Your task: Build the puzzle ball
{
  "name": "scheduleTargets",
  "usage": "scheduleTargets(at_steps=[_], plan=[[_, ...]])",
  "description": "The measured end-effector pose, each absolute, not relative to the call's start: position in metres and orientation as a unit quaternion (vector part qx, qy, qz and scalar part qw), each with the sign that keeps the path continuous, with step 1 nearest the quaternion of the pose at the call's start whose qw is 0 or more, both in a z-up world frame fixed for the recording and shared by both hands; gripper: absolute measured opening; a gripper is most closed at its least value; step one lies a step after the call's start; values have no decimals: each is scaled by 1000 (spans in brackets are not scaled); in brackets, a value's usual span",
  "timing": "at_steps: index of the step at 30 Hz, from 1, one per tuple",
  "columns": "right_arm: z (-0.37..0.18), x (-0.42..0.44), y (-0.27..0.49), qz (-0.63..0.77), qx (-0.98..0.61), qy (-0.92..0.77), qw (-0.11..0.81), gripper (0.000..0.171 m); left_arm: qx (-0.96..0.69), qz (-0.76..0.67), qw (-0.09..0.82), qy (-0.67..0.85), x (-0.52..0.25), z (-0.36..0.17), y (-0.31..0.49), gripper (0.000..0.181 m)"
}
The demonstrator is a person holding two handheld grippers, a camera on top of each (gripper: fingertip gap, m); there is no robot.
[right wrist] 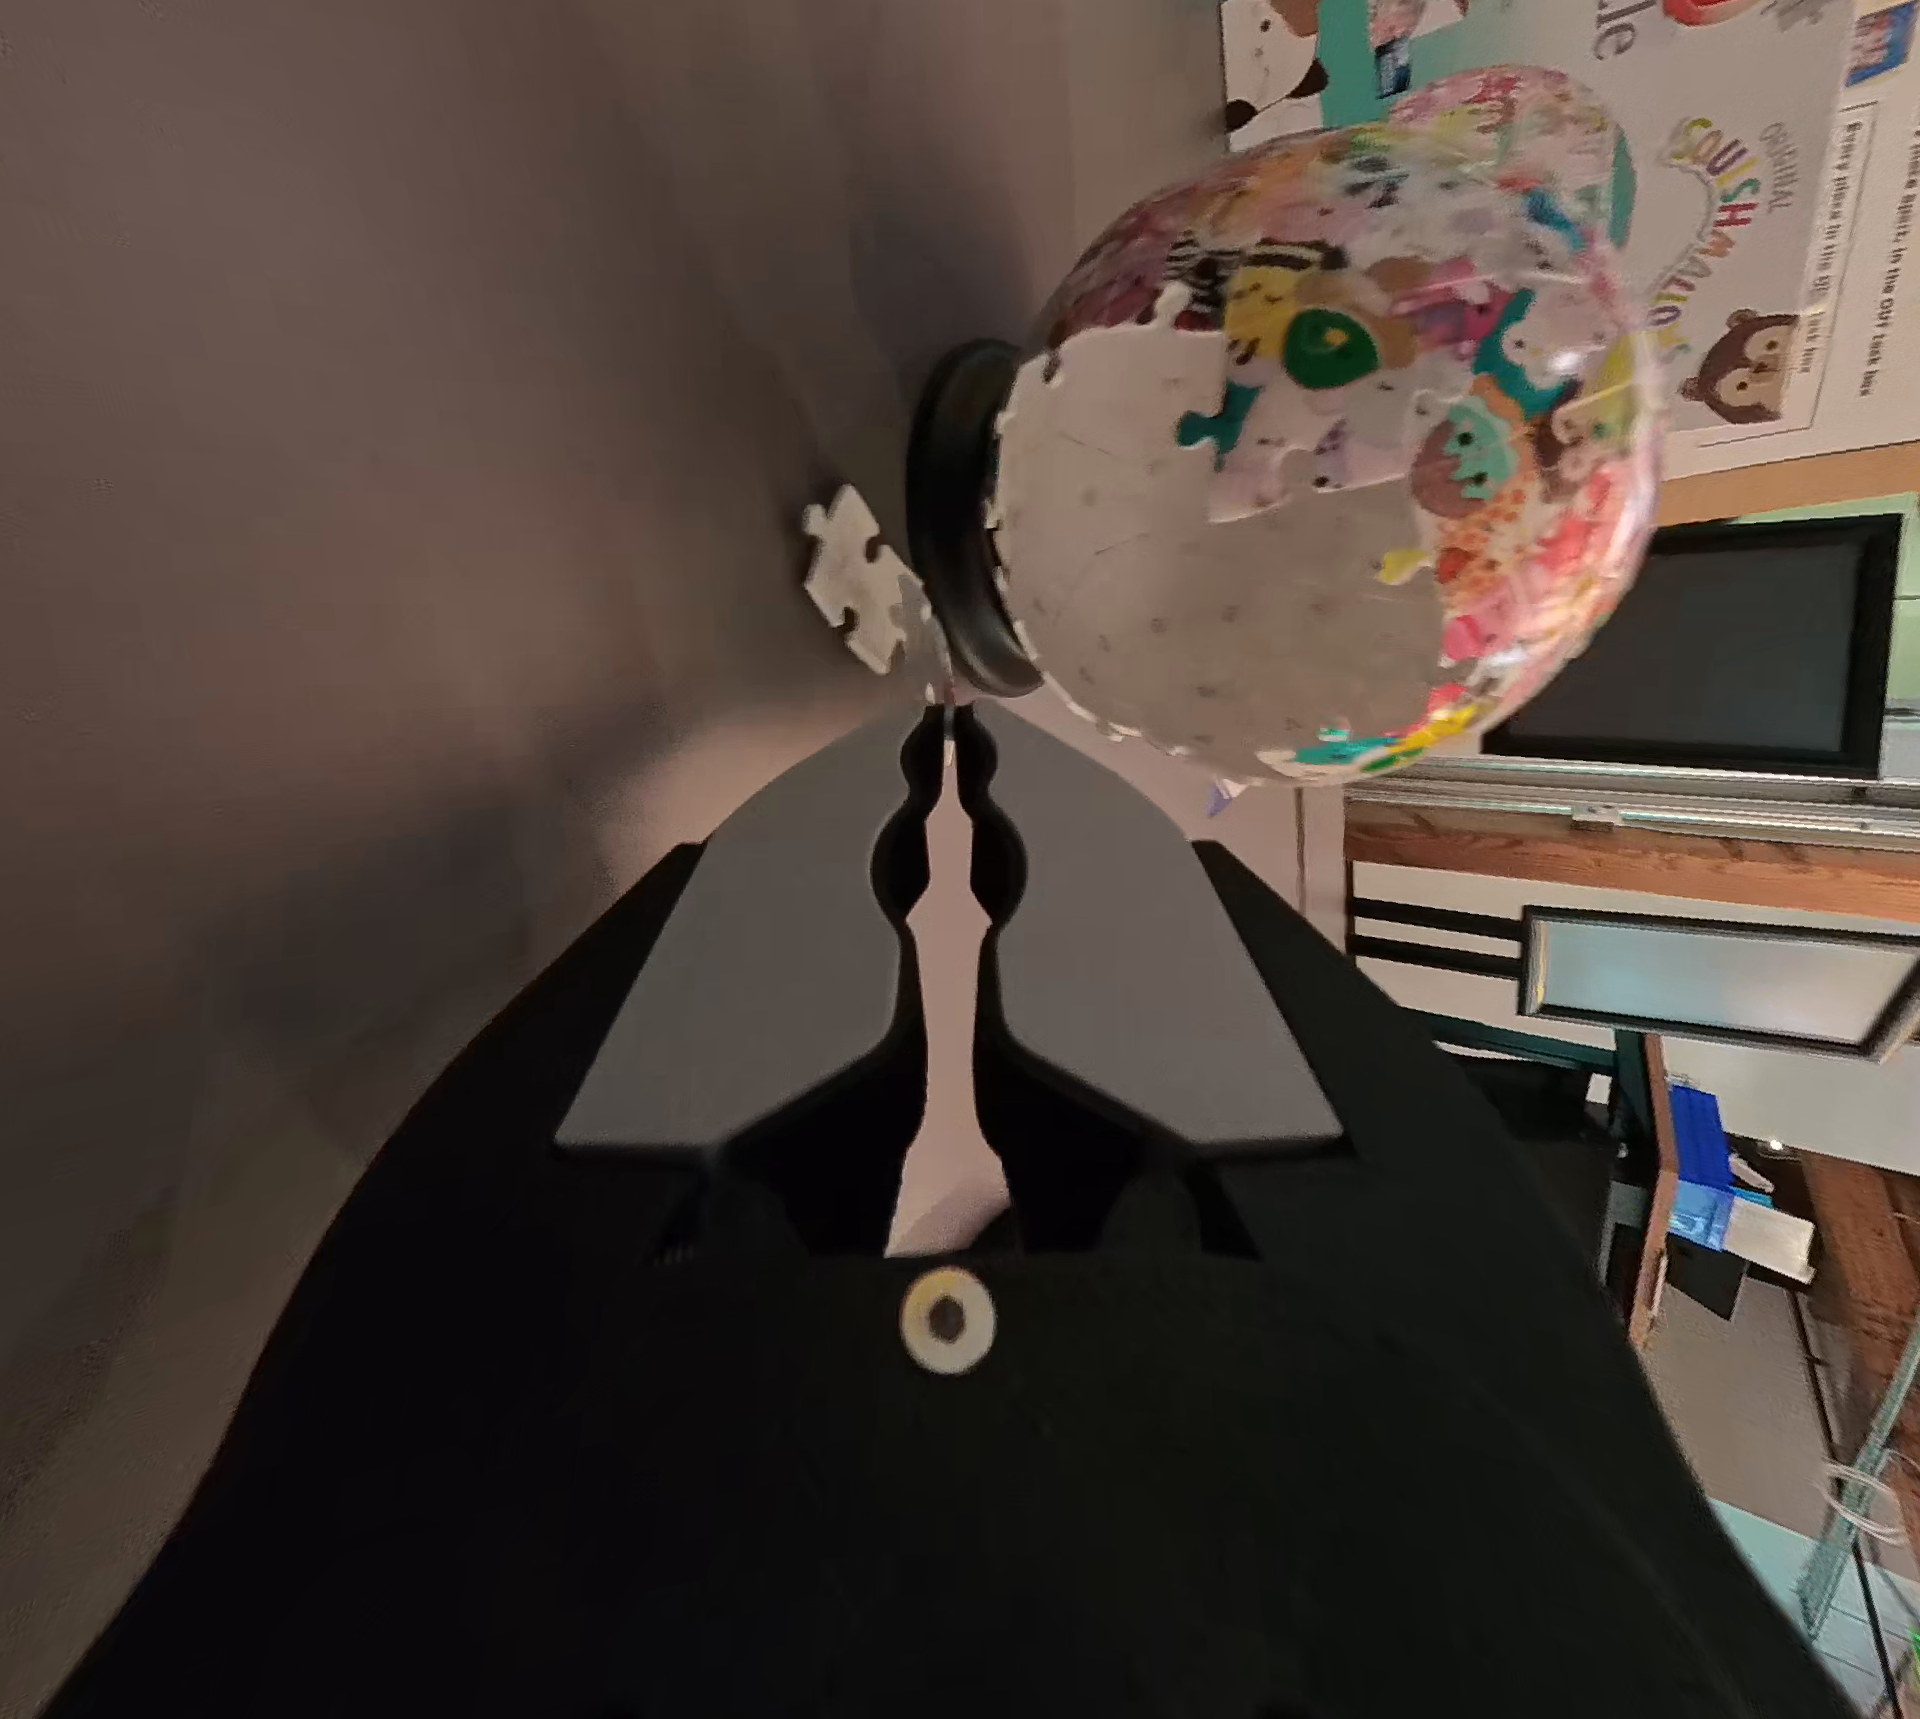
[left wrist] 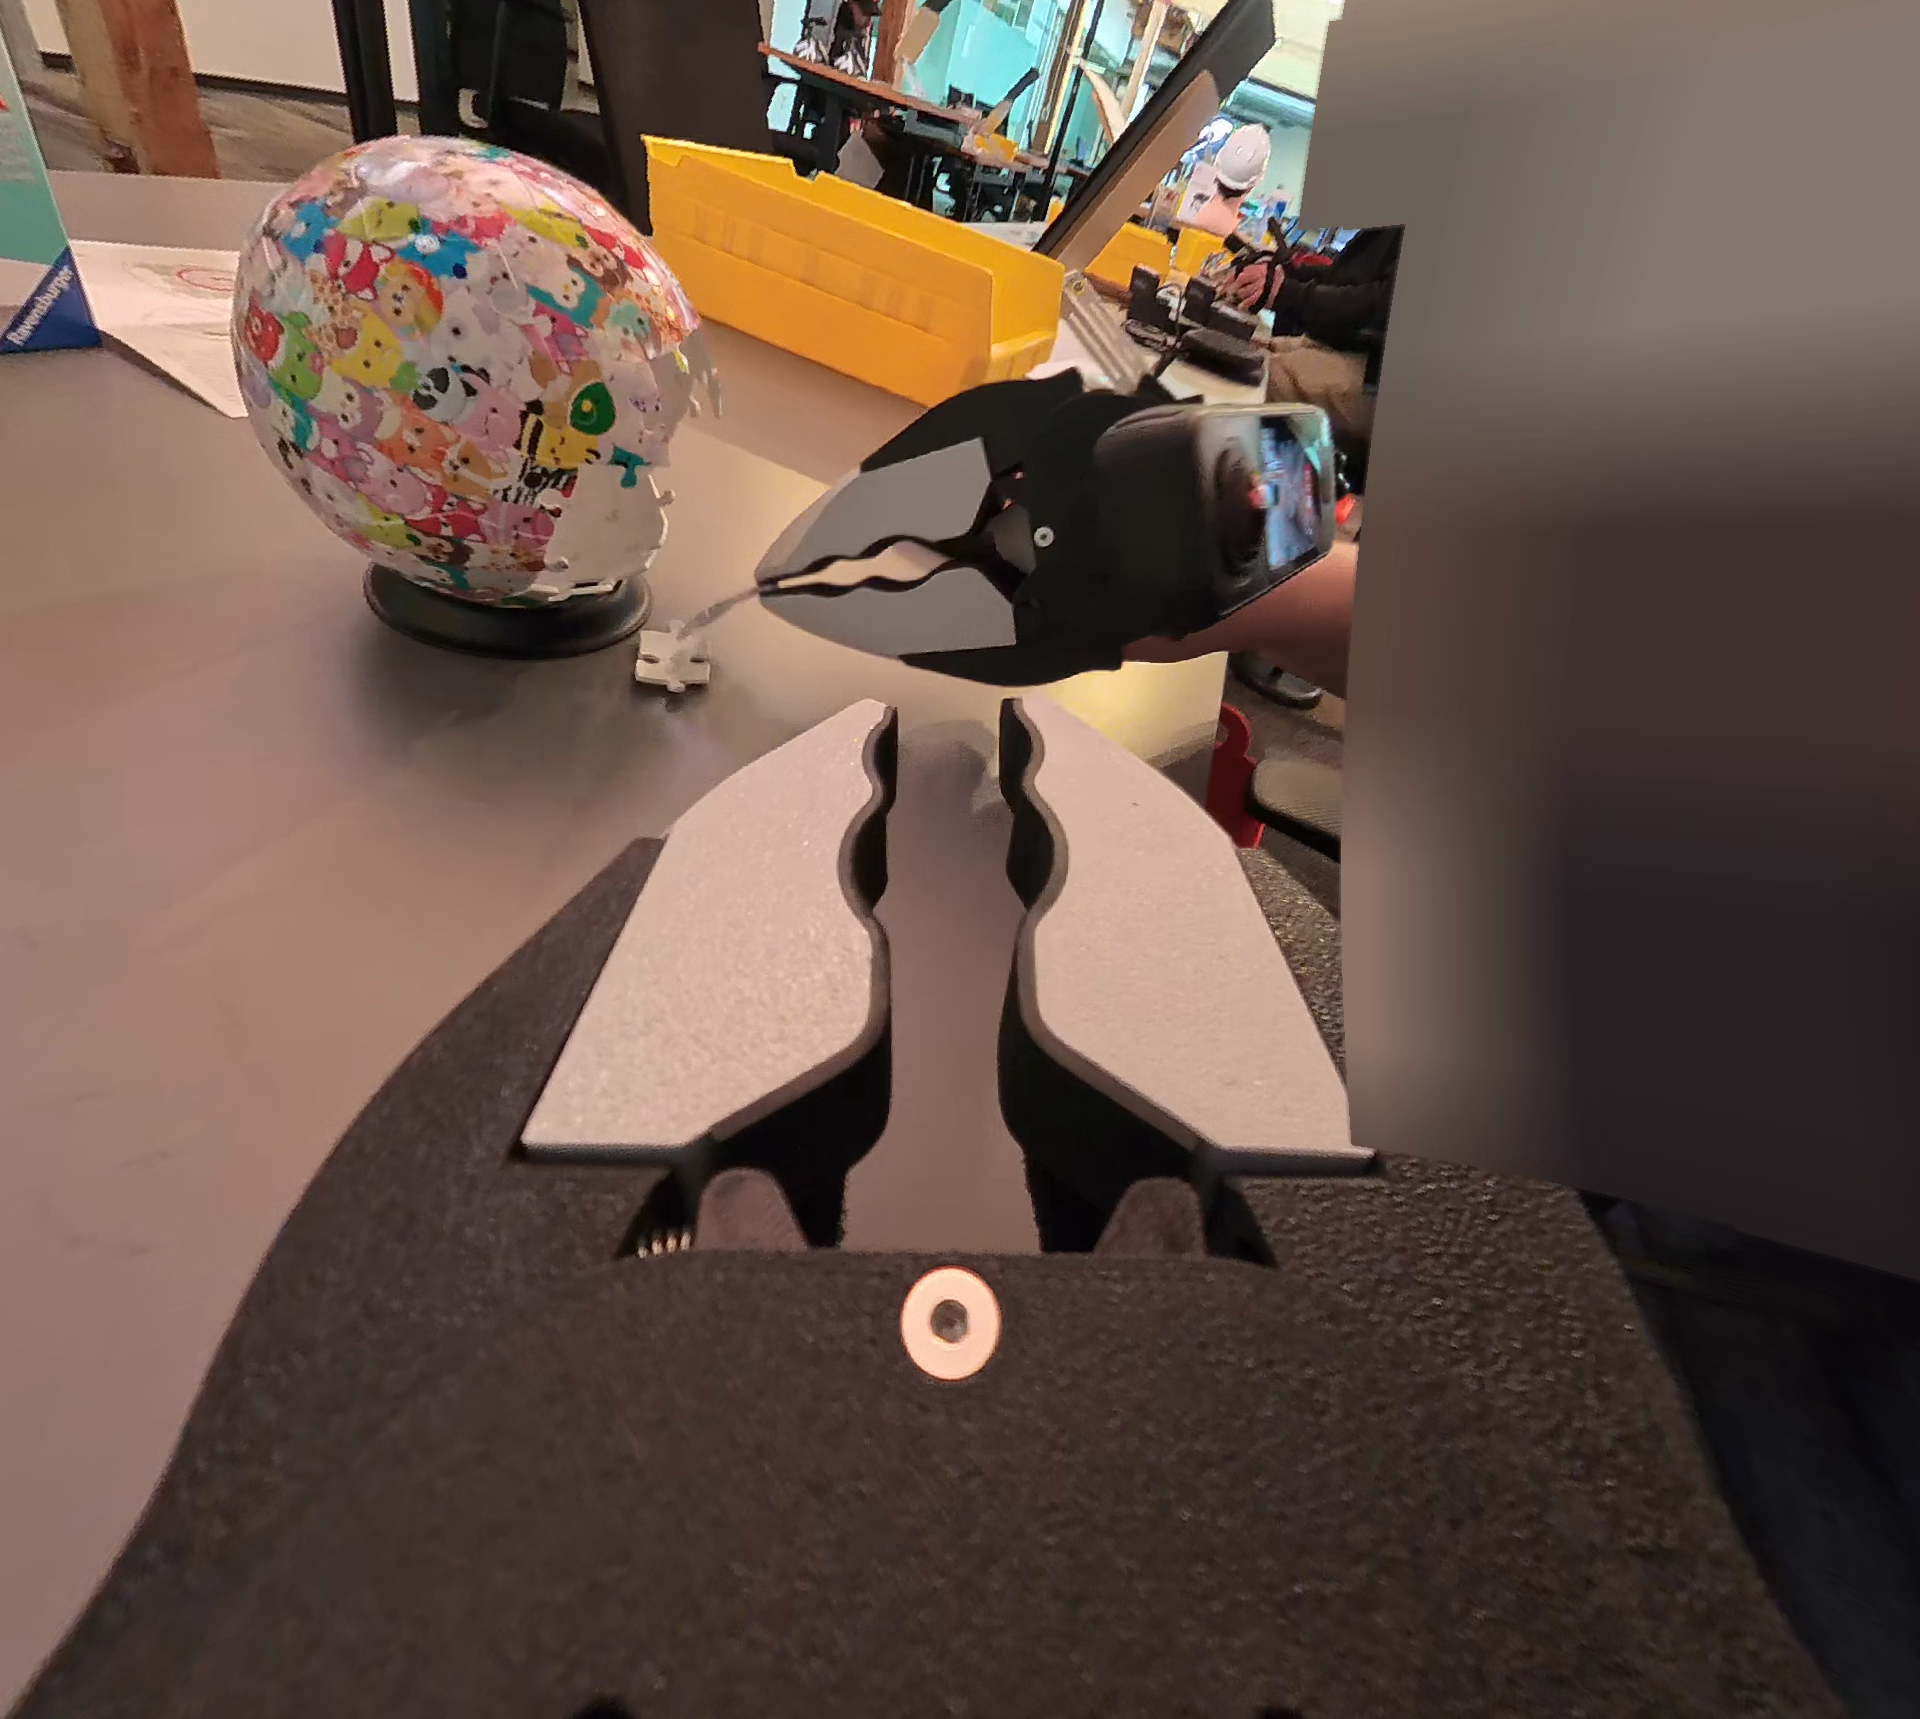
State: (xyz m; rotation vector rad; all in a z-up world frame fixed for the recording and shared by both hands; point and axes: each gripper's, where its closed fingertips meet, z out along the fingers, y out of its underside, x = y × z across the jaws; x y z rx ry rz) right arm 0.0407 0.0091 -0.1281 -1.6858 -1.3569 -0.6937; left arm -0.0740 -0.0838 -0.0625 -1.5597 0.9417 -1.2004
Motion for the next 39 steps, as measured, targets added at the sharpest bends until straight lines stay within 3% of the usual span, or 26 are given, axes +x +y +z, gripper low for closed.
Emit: scheduleTargets(at_steps=[7, 19, 24, 31, 34, 39], plan=[[-131, 21, -2, -257, -664, -559, 425, 4, -638, -481, 472, 371, -85, -60, -80, 18], [-130, -83, 19, -229, -600, -621, 449, 4, -651, -444, 531, 313, -150, -43, -70, 17], [-114, -110, 32, -97, -673, -572, 459, 3, -648, -433, 549, 301, -168, -39, -72, 17], [-116, -183, 40, 238, -817, -472, 233, 3, -645, -415, 573, 290, -188, -34, -85, 18], [-127, -192, 38, 302, -840, -435, 119, 3, -649, -410, 574, 286, -197, -34, -88, 18], [-143, -194, 50, 312, -858, -402, 74, 6, -647, -414, 576, 280, -205, -32, -92, 19]])
